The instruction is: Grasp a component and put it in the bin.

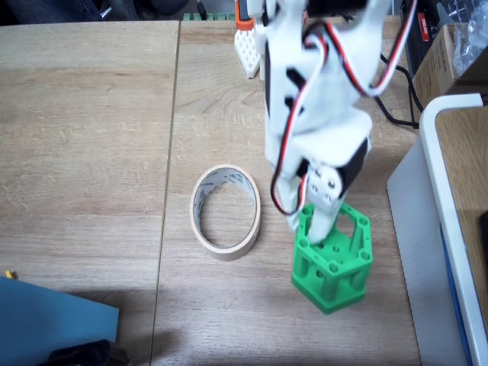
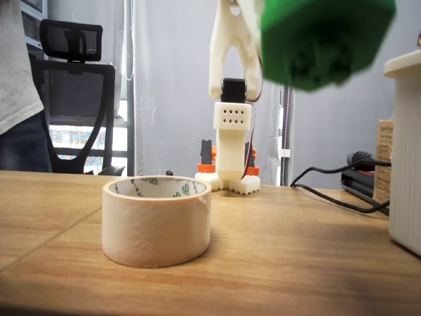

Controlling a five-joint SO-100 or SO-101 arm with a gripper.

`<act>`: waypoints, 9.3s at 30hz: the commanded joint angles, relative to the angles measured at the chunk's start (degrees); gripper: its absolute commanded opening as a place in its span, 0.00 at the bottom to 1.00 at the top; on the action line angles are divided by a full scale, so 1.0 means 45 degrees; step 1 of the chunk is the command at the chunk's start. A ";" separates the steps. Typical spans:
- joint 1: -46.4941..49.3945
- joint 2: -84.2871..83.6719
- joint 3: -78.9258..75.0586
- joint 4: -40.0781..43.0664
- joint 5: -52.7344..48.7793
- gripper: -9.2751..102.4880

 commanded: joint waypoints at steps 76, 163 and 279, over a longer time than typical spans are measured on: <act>0.7168 0.0801 0.3730 -0.0176 -0.4492 0.09; 0.4492 -0.0820 0.3320 -0.0137 -0.4434 0.17; 1.0879 1.7676 2.0234 -0.3652 -0.9551 0.20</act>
